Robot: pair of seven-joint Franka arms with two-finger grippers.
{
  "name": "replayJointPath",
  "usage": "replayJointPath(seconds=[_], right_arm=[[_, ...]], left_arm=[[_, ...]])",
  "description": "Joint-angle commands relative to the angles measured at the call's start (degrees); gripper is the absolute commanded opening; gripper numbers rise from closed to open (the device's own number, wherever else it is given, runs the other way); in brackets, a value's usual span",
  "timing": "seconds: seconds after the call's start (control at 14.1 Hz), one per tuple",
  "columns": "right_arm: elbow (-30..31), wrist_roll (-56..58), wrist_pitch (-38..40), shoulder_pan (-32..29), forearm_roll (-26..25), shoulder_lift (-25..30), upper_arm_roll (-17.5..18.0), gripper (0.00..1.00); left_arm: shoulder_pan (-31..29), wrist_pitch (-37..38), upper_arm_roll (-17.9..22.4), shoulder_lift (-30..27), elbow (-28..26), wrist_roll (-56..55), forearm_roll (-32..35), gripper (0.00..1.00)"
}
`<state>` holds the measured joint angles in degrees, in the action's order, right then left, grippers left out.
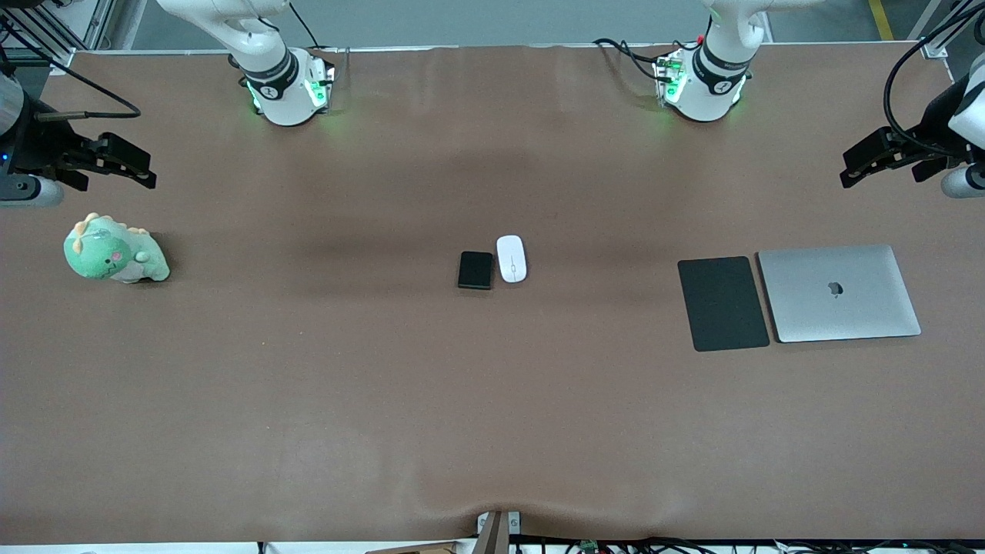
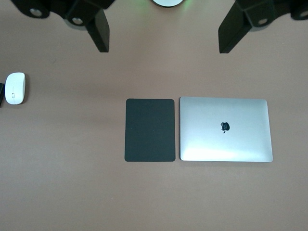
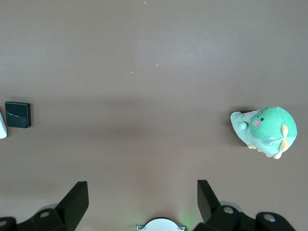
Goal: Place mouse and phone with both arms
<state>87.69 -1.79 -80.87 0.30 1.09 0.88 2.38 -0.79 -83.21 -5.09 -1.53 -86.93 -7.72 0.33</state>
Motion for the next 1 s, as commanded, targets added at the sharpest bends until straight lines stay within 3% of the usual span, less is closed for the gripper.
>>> replayJointPath(seconds=[0.0,0.5,0.78,0.92], right_arm=[[0.37,-0.50,-0.25,0.58,0.84,0.35,-0.53,1.00],[0.37,-0.58,-0.34,0.67,0.75,0.26,-0.53,1.00],[0.37,-0.50,-0.42,0.67,0.75,0.08,-0.53,1.00],[0.37,-0.50,-0.42,0.67,0.75,-0.01,-0.44,1.00]], left_arm=[[-0.09,1.47,-0.19,-0.93,0.44,0.51,0.29,1.00],[0.35,1.56,-0.36,0.21,0.18,-0.10,-0.06,1.00],[0.26,1.39,-7.11,2.84,-2.90,-4.40,-0.94,1.00],[0.26,-2.19,-10.98,4.34,-5.08,-7.91,-0.86,1.00]])
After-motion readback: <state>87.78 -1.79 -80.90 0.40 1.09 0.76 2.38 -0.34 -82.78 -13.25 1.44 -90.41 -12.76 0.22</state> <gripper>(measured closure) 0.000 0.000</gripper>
